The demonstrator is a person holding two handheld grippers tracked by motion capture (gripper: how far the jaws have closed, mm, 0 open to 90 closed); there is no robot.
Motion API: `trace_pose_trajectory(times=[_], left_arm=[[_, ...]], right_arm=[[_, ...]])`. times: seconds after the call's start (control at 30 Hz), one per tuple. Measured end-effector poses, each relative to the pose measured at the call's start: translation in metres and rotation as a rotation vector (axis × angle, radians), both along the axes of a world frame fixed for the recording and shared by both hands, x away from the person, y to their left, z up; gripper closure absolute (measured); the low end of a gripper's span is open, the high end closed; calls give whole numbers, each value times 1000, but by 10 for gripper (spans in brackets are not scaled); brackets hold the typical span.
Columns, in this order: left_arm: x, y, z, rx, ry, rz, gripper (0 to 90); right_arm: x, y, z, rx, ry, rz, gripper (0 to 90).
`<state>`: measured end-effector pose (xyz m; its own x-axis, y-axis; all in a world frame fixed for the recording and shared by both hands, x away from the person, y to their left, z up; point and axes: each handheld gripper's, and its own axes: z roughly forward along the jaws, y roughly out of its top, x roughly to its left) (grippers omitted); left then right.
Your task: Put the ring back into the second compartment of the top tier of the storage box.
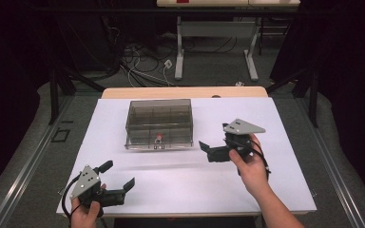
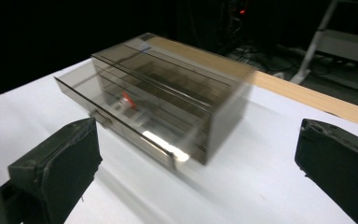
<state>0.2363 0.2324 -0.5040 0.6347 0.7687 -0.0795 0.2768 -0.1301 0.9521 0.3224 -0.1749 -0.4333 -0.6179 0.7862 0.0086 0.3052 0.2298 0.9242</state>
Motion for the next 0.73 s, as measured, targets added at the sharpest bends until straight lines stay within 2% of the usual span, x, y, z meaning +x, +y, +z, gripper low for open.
trace_pose_trajectory(times=[0.13,0.3,0.47,0.57,0.6,0.73], left_arm=[[-2,1,0,-6,-2,5,16],[-2,2,1,-7,-3,9,16],[-1,1,0,-8,0,12,16],[-2,1,0,-4,0,15,16],[-2,2,0,-5,0,16,16],[-3,3,1,-6,-3,18,16]], right_arm=[[-16,-28,-13,-7,-27,-66,0],[-35,-56,-30,-8,-37,-102,0],[-50,-71,-48,11,-57,-130,0],[-58,-80,-57,-9,-36,-135,0],[-58,-82,-61,0,-54,-138,0],[-60,-89,-66,13,-63,-164,0]])
